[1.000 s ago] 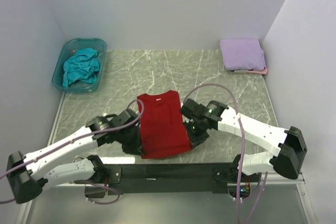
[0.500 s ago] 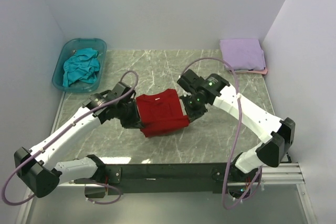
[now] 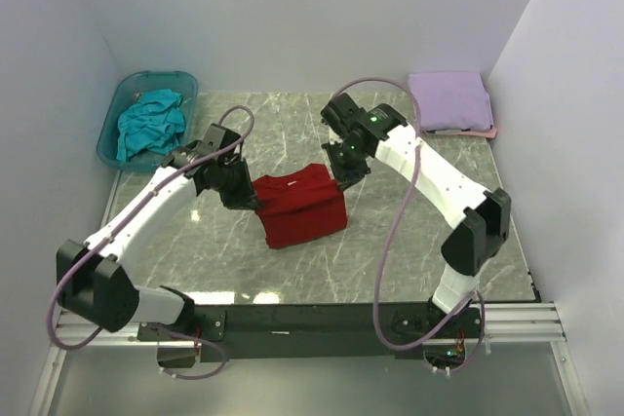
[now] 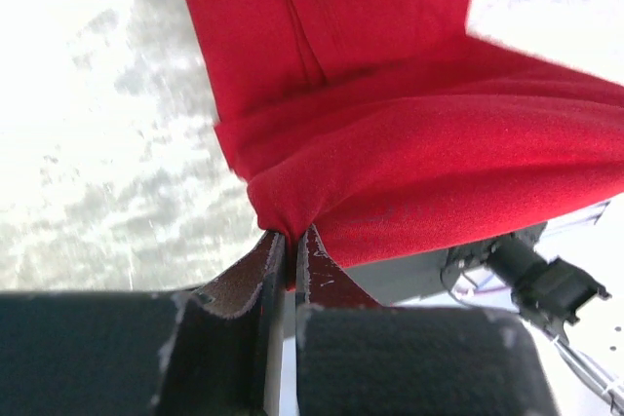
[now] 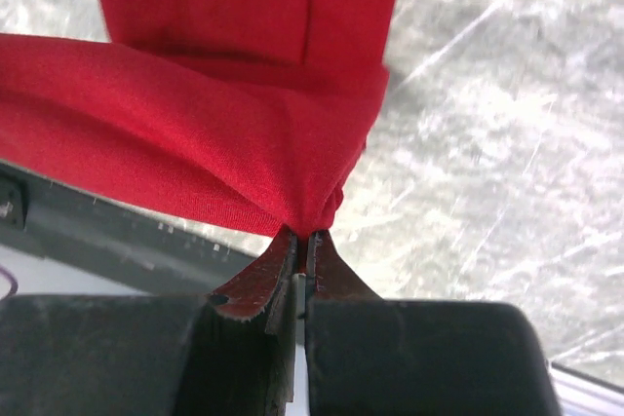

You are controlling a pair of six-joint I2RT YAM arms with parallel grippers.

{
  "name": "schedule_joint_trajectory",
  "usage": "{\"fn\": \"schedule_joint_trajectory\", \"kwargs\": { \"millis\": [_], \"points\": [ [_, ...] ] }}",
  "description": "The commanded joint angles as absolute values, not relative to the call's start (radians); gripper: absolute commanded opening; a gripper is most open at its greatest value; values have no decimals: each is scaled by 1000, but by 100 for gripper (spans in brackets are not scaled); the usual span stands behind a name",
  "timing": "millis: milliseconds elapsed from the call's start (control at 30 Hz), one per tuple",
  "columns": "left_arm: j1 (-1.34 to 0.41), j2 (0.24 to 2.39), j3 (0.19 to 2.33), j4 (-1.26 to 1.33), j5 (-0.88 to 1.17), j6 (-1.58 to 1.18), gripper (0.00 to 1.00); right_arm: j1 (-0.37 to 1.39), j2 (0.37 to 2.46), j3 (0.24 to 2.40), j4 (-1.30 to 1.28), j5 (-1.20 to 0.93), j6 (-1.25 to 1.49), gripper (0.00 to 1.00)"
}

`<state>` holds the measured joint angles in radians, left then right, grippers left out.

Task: Fold and stack the t-shirts
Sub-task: Fold the tshirt

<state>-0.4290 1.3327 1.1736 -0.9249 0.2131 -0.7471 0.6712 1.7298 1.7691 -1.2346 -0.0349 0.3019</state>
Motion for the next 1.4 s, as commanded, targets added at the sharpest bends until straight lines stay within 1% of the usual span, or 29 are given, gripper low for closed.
{"fn": "schedule_joint_trajectory", "kwargs": {
  "millis": [0,300,567,833,1133,1200,1233,1267,1333,1367],
  "points": [
    [-381,1377,1193,-882,199,-678,1,634,1782,1812,-1180,3,259,0],
    [-328,1574,1233,-756,172,-644,1,592,1936,1841,-1013,3,273,0],
    [-301,1719,1288,-703,129,-617,1,557,2008,1848,-925,3,299,0],
    [-287,1787,1293,-629,98,-629,1,532,2040,1779,-784,8,307,0],
    [-276,1778,1224,-558,34,-660,1,528,2082,1732,-715,3,311,0],
    [-275,1787,1221,-546,29,-654,6,525,2083,1723,-704,3,317,1],
    [-275,1793,1223,-546,38,-649,10,526,2080,1712,-698,3,321,3],
    [-275,1793,1224,-546,41,-643,21,526,2065,1703,-687,3,324,9],
    [-275,1773,1224,-538,51,-641,34,525,2043,1683,-670,6,330,19],
    [-276,1761,1224,-538,49,-644,52,526,2017,1678,-666,6,333,28]
  ]
}}
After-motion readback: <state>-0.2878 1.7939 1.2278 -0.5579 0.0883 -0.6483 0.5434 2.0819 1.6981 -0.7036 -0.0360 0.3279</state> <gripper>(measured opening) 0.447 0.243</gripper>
